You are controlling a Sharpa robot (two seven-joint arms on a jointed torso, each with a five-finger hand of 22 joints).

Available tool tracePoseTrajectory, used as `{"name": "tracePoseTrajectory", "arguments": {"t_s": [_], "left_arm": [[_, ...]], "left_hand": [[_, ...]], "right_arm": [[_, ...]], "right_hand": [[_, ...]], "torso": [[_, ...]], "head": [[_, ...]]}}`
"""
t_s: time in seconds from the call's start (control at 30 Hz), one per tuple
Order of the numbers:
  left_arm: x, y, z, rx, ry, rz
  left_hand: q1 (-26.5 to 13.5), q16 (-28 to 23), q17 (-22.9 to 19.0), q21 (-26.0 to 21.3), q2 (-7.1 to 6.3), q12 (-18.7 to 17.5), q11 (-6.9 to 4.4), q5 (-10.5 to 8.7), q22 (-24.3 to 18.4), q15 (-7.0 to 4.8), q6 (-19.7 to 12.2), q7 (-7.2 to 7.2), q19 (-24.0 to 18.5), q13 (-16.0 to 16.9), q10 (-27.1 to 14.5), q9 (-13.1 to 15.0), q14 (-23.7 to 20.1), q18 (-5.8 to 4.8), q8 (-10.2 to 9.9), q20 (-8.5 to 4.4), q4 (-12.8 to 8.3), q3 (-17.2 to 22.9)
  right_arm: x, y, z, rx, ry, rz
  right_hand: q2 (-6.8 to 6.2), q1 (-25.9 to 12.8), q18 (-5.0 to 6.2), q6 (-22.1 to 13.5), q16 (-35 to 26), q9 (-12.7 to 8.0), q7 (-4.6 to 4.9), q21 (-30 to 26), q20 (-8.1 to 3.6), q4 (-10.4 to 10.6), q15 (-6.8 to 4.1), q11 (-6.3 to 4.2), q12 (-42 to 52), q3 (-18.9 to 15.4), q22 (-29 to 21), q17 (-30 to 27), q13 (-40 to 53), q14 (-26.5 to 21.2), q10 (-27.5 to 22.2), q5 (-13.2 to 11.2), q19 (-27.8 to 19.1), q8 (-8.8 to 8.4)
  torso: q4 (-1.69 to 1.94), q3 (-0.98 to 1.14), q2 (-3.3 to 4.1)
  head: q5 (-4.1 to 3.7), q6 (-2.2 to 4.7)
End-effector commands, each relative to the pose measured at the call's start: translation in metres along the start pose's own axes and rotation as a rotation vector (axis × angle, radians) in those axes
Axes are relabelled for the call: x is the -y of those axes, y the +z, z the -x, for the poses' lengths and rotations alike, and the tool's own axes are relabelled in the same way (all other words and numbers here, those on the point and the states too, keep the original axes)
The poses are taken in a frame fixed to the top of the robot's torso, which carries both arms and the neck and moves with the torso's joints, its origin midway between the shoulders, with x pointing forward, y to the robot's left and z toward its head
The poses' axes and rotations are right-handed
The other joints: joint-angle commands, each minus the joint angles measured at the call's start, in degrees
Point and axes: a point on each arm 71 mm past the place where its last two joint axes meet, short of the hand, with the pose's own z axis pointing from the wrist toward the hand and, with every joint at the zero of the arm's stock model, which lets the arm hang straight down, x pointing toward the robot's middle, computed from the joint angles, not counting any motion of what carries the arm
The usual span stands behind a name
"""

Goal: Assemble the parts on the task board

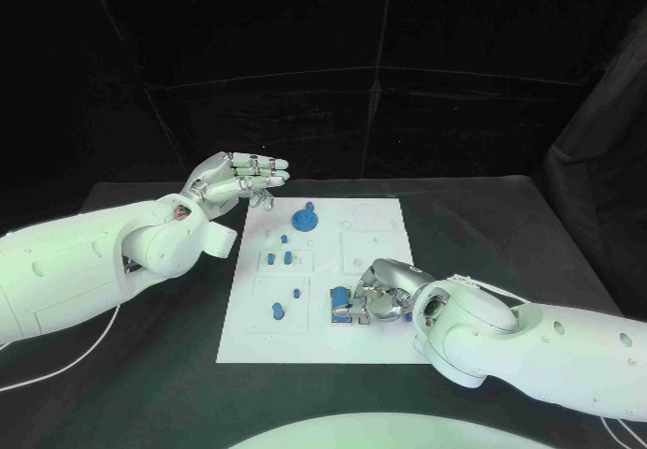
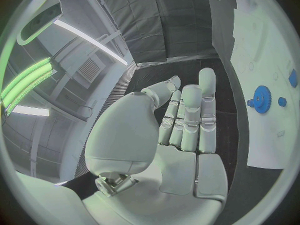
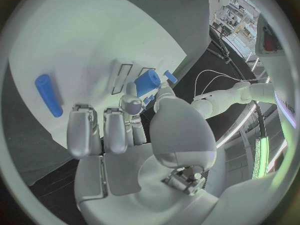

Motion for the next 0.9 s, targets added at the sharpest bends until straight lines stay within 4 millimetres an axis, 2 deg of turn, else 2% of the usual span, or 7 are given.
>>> {"name": "tracePoseTrajectory", "arguments": {"t_s": [0.03, 0.17, 0.23, 0.47, 0.6, 0.73, 0.9], "left_arm": [[0.001, 0.0, -0.001, -0.008, -0.007, -0.004], [0.001, 0.001, -0.001, -0.01, -0.008, -0.004], [0.001, 0.001, -0.001, -0.011, -0.008, -0.004], [0.001, 0.0, 0.0, -0.008, -0.007, -0.002], [0.001, 0.0, 0.001, -0.009, -0.008, 0.001], [0.001, -0.001, 0.001, -0.009, -0.008, 0.001], [0.001, -0.001, 0.002, -0.007, -0.007, 0.0]], "left_hand": [[-0.18, -0.07, -0.05, -0.36, 0.4, 0.2, -0.14, 0.28, -0.09, 0.11, -0.36, 0.0, -0.47, -0.06, -0.37, 0.0, -0.3, 0.43, 0.32, 0.08, -0.22, -0.19], [-0.18, -0.07, -0.05, -0.36, 0.4, 0.2, -0.14, 0.28, -0.09, 0.11, -0.36, 0.0, -0.47, -0.06, -0.37, 0.0, -0.3, 0.43, 0.32, 0.08, -0.22, -0.19], [-0.18, -0.07, -0.05, -0.36, 0.4, 0.2, -0.14, 0.28, -0.09, 0.11, -0.36, 0.0, -0.47, -0.06, -0.37, 0.0, -0.3, 0.43, 0.32, 0.08, -0.22, -0.19], [-0.18, -0.07, -0.05, -0.36, 0.4, 0.2, -0.14, 0.28, -0.09, 0.11, -0.36, 0.0, -0.47, -0.06, -0.37, 0.0, -0.3, 0.43, 0.32, 0.08, -0.22, -0.19], [-0.18, -0.07, -0.05, -0.36, 0.4, 0.2, -0.14, 0.28, -0.09, 0.11, -0.36, 0.0, -0.47, -0.06, -0.37, 0.0, -0.3, 0.43, 0.32, 0.08, -0.22, -0.19], [-0.18, -0.07, -0.05, -0.36, 0.4, 0.2, -0.14, 0.28, -0.09, 0.11, -0.36, 0.0, -0.47, -0.06, -0.37, 0.0, -0.3, 0.43, 0.32, 0.08, -0.22, -0.19], [-0.18, -0.07, -0.05, -0.36, 0.4, 0.2, -0.14, 0.28, -0.09, 0.11, -0.36, 0.0, -0.47, -0.06, -0.37, 0.0, -0.3, 0.43, 0.32, 0.08, -0.22, -0.19]], "right_arm": [[-0.004, -0.002, 0.001, 0.004, -0.02, 0.031], [-0.002, -0.001, 0.002, 0.019, -0.044, 0.022], [-0.001, 0.0, 0.002, 0.018, -0.054, 0.021], [0.0, -0.002, 0.001, -0.005, -0.061, 0.025], [0.002, -0.005, 0.001, -0.022, -0.047, 0.037], [0.008, -0.012, 0.007, -0.005, -0.009, 0.05], [0.027, -0.026, 0.02, 0.035, 0.029, 0.061]], "right_hand": [[0.82, 2.99, -0.48, -0.01, -0.25, 0.25, -0.14, -0.13, -0.1, -1.25, -0.02, -0.19, -0.19, 0.37, 3.19, 0.2, 0.31, 2.42, 0.4, 0.23, 0.1, -0.28], [3.36, 6.87, -0.59, 0.32, 0.09, 0.58, -0.34, 0.14, -0.21, -3.02, -0.19, -0.41, 0.45, 1.65, 3.64, 0.85, 1.09, 2.57, 0.86, -0.03, 0.44, -0.22], [3.76, 8.08, -0.59, 0.35, 0.13, 0.69, -0.38, 0.15, -0.28, -3.79, -0.24, -0.47, 0.5, 1.79, 3.66, 0.95, 1.26, 2.59, 0.96, -0.46, 0.45, -0.26], [2.57, 7.31, -0.56, 0.15, -0.04, 0.86, -0.1, -0.01, -0.21, -3.81, -0.07, -0.23, -0.14, 0.17, 3.48, 0.79, 1.09, 2.53, 0.8, -0.62, 0.29, -0.52], [0.97, 4.69, -0.37, -0.41, -0.64, 0.97, 0.14, -0.57, 0.0, -2.28, 0.16, 0.03, -1.52, -2.33, 2.72, -0.02, 0.36, 2.32, 0.2, -0.96, -0.32, -0.91], [0.43, 3.44, -0.14, -1.46, -1.31, 1.03, 0.49, -1.26, 0.23, -0.25, 0.4, 0.35, -4.17, -3.48, 1.81, -0.85, -1.29, 2.13, -1.02, -1.79, -1.04, -1.52], [3.59, 7.2, -0.09, -3.11, -1.47, 0.59, 1.16, -1.46, 0.55, -0.8, 0.79, 0.83, -7.36, -2.14, 1.63, -0.84, -3.36, 2.17, -2.45, 2.08, -1.16, -2.9]], "torso": [[-0.06, -0.02, 0.01], [-0.01, -0.06, -0.05], [0.07, -0.07, 0.0], [0.04, -0.06, 0.04], [0.01, -0.05, 0.03], [-0.02, -0.05, 0.03], [-0.13, -0.04, -0.1]], "head": [[-0.02, -0.11], [-0.17, -0.18], [-0.25, -0.12], [-0.12, -0.18], [-0.07, -0.23], [-0.13, -0.17], [-0.32, 0.03]]}}
